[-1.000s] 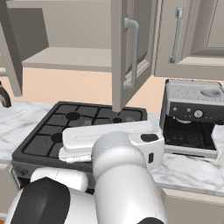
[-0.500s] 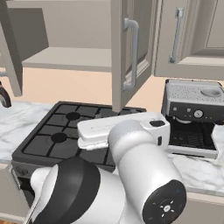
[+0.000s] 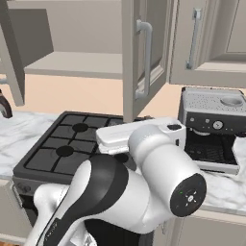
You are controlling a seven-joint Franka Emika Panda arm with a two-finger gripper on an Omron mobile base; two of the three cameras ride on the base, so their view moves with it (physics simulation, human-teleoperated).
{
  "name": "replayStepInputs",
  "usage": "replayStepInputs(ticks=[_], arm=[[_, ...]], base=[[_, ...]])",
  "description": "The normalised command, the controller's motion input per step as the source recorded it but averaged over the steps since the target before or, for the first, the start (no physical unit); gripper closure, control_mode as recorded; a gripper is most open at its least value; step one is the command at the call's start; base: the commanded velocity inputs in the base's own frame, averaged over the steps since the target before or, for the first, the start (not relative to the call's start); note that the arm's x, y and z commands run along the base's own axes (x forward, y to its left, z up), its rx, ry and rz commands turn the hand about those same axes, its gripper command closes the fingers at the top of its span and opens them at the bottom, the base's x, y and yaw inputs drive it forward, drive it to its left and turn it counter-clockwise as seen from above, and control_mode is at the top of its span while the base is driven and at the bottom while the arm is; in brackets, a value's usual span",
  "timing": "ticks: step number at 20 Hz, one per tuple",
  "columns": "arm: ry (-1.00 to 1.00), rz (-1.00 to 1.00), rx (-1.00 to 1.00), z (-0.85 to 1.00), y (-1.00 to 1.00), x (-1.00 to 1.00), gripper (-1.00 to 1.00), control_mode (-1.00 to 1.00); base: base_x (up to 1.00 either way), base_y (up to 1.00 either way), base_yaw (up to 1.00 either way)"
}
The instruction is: Close all open cabinet doors.
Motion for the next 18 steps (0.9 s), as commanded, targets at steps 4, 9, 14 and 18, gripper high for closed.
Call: replayStepInputs(ticks=[4,9,14,18], arm=[[0.00,0.04,0.00,-0.03,0.00,0.44,-1.00,-1.00],[-0.03,0.07,0.00,0.00,0.00,0.36,-1.00,-1.00],[-0.03,0.09,0.00,0.00,-0.09,0.24,-1.00,-1.00],[0.00,0.12,0.00,0.00,-0.20,0.12,-1.00,-1.00]], base=[[0.00,0.00,0.00],[0.00,0.00,0.00],[0.00,0.00,0.00],[0.00,0.00,0.00]])
